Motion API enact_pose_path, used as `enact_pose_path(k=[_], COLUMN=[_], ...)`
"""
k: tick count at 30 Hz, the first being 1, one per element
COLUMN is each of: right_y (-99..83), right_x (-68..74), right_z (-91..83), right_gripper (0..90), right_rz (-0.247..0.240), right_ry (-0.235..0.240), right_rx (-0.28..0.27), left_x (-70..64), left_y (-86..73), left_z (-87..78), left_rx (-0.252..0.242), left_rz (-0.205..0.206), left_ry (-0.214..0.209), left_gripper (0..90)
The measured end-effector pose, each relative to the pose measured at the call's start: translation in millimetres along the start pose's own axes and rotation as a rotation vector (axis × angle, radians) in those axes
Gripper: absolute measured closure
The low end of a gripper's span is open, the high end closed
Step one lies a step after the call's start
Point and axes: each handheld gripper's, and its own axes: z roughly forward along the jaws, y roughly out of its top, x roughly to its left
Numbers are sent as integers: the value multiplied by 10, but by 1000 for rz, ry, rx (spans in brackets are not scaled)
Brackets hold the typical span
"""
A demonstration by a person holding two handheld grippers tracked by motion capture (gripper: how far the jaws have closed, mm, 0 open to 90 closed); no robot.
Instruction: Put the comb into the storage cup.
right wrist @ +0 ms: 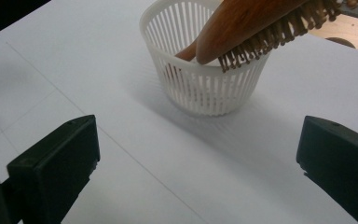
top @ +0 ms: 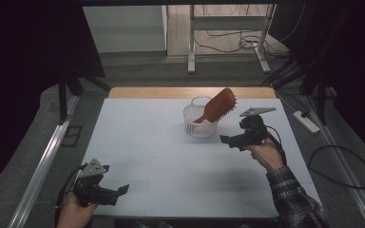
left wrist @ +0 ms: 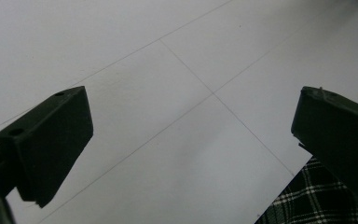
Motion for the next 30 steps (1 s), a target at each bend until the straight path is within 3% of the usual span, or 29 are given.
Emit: enact_pose_path(k=[19,30], right_y=[-179,-320], right_x=[188,203], right_z=[-88,-173], right_gripper=[0,0], right_rz=[-51,-44], right_ry=[17,9], right_rx=[14,15], left_x=[6,14], left_y=[-18,-22], left_z=[-36,-33], left_rx=[2,8], left_rz=[6,7], left_ry=[31,28], left_gripper=[0,0])
